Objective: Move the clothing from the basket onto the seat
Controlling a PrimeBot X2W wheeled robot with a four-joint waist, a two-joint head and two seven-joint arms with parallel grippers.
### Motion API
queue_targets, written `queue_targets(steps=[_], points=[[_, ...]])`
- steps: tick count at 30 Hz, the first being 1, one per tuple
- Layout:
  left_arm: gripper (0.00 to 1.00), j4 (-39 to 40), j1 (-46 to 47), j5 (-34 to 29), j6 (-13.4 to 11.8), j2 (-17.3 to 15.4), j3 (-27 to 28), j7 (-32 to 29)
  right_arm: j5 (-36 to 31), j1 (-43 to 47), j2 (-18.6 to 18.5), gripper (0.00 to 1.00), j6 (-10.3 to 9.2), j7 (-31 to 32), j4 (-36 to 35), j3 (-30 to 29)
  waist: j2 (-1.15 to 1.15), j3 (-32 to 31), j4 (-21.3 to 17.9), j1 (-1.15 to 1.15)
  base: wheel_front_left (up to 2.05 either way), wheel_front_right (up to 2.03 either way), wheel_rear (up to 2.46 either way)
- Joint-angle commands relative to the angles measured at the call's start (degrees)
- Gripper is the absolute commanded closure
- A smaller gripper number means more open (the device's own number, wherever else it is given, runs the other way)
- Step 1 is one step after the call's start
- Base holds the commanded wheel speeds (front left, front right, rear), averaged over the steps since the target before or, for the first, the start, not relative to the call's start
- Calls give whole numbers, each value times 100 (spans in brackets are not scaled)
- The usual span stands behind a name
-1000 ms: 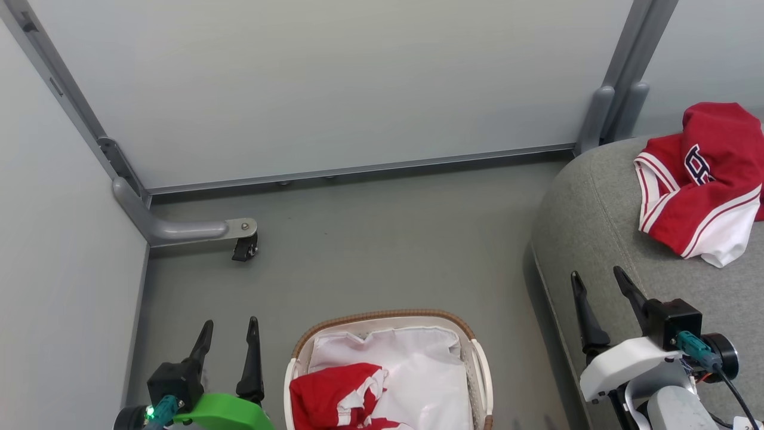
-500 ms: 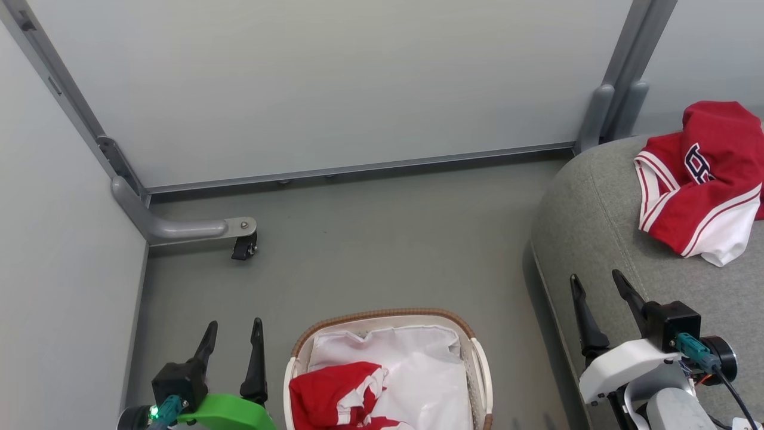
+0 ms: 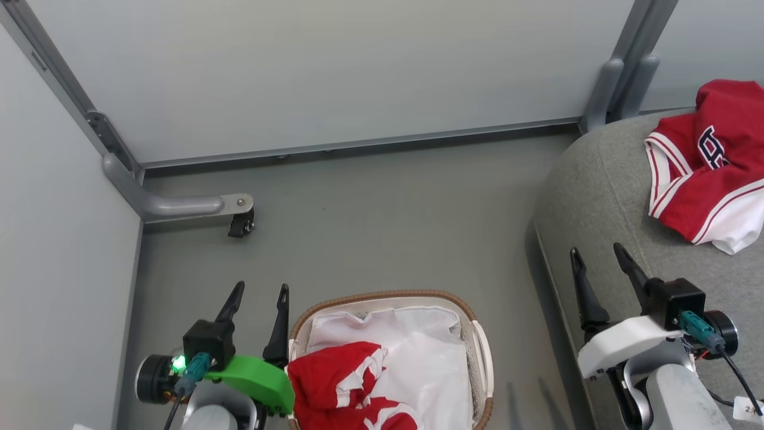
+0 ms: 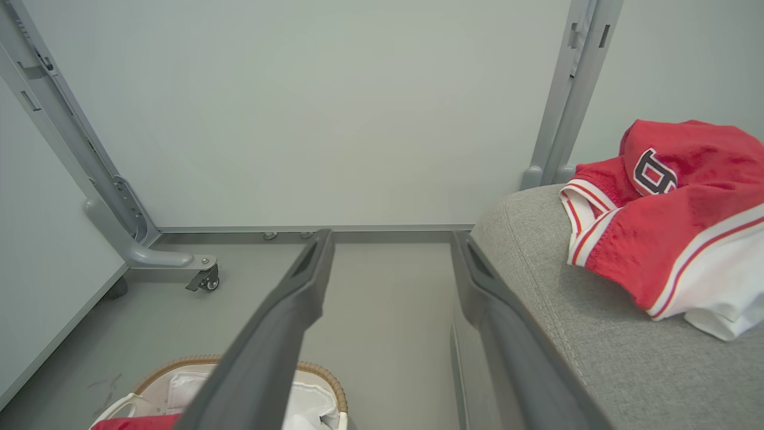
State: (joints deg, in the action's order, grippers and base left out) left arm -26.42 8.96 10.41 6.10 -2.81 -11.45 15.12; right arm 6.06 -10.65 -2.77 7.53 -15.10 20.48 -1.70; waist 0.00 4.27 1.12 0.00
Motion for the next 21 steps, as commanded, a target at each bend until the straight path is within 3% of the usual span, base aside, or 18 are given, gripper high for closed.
queue_targets(steps=[1, 13, 21], points=[[0, -124, 241, -5, 47, -16, -57, 5, 0, -129, -22, 0, -8, -9, -55, -8, 0, 262, 2, 0, 0, 0, 0], [0, -2188, 2019, -474, 131, -68, -917, 5, -506, -1267, -21, 0, -8, -9, -403, -168, 0, 1712, -342, 0, 0, 0, 0], [0, -3536, 2726, -620, 145, -52, -1732, -122, -387, -1730, -20, 0, -8, -9, -595, -124, 0, 2523, -718, 0, 0, 0, 0]])
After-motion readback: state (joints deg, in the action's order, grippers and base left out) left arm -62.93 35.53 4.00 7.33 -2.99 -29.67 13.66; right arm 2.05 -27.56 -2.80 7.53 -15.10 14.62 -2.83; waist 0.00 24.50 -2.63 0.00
